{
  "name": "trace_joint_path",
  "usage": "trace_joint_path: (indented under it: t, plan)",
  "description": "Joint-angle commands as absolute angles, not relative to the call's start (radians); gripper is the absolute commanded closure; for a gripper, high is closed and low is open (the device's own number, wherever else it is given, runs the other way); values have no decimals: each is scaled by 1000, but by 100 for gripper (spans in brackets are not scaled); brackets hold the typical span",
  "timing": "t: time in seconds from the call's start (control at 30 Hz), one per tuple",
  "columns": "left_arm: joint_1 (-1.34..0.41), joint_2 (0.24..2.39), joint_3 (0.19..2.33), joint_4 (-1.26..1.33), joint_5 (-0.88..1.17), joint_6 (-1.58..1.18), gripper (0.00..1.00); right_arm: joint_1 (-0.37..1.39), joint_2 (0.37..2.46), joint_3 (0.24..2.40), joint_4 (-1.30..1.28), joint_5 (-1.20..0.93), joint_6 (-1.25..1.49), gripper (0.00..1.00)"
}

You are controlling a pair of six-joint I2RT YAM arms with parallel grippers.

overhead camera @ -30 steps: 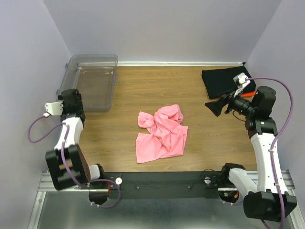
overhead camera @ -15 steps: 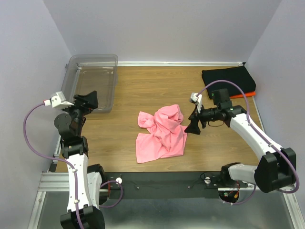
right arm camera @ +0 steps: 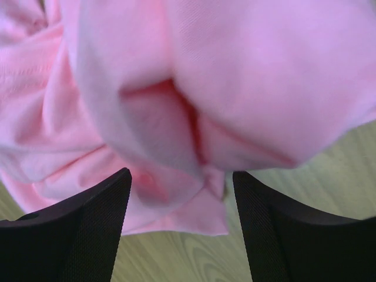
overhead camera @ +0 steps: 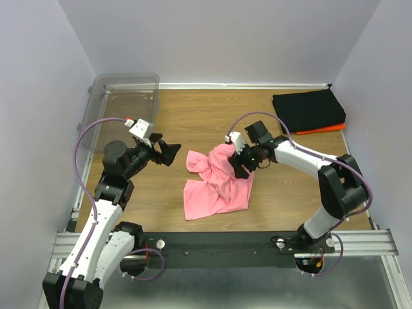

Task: Fold and stack the t-shirts
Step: Flatten the tshirt out

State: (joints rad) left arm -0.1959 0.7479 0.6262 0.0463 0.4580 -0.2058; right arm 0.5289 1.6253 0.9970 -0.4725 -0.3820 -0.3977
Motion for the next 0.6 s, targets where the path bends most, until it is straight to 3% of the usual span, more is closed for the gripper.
trace_joint_path:
  t: [0.0, 0.07, 0.17, 0.2, 0.23, 0.27, 0.3, 0.47, 0.57]
  plan:
    - [-215, 706, 620, 31, 399, -123, 10, 534, 1666, 1066, -410, -279, -325, 24]
    - [-218, 706, 618, 34, 416, -127, 10, 535, 1672, 1045, -410, -294, -328, 28]
    - [-221, 718, 620, 32, 422, -130, 12, 534, 1675, 1031, -413, -273, -319, 43]
    - [-219, 722, 620, 31, 423, -132, 12, 532, 1671, 1022, -411, -247, -318, 59]
    - [-222, 730, 620, 31, 423, -132, 13, 531, 1651, 1020, -411, -247, -321, 68]
    - [-222, 733, 623, 28, 425, -136, 14, 528, 1640, 1019, -413, -258, -319, 90]
    - [-222, 736, 623, 25, 425, -137, 14, 523, 1625, 1020, -413, -265, -319, 99]
    - [-224, 741, 627, 15, 422, -141, 15, 450, 1438, 1052, -413, -246, -324, 99]
    - [-229, 742, 627, 14, 425, -143, 15, 301, 1352, 1086, -411, -215, -314, 100]
